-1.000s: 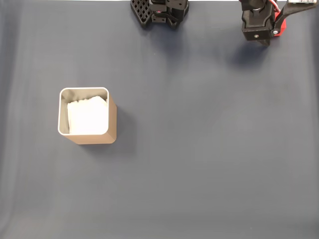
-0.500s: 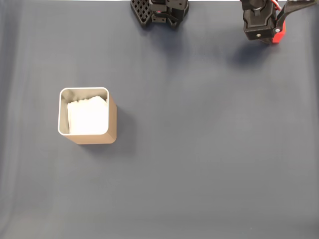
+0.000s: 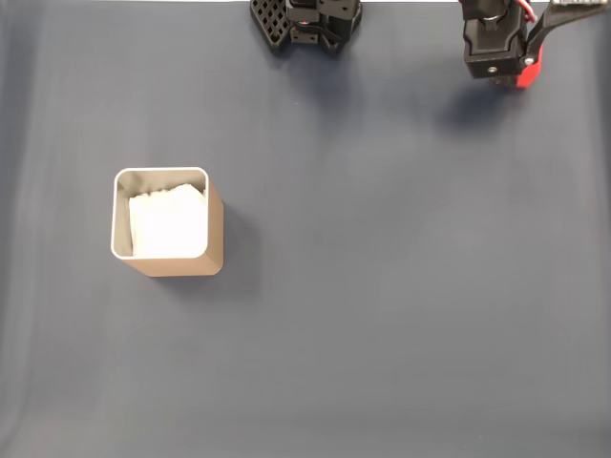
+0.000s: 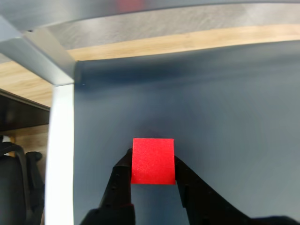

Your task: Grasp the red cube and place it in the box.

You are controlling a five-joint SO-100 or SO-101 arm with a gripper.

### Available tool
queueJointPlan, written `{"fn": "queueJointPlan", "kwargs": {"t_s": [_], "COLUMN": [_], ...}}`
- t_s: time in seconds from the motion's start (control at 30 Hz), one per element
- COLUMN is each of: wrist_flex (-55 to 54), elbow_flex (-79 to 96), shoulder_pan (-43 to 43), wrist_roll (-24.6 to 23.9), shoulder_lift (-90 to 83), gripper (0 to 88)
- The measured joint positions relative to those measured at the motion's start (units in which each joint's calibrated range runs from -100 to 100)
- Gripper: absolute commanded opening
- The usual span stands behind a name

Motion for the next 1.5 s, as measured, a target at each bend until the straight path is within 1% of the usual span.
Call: {"fn": "queueJointPlan", "kwargs": {"t_s": [0.27,0.73,0.93,1.13,1.5], "wrist_flex": [7.4,27.9,35.4,41.3,51.5], "elbow_flex": [-4.4,-18.0,-22.3,-22.9,-22.9], "shoulder_pan": [3.5,10.4,14.7,19.7,31.3], "wrist_roll": [0.0,-2.7,-3.0,-3.1,-3.1], "shoulder_lift": [-3.0,-9.9,-13.3,-19.2,-28.4], "gripper": [5.6,3.5,3.6,3.5,4.2]}}
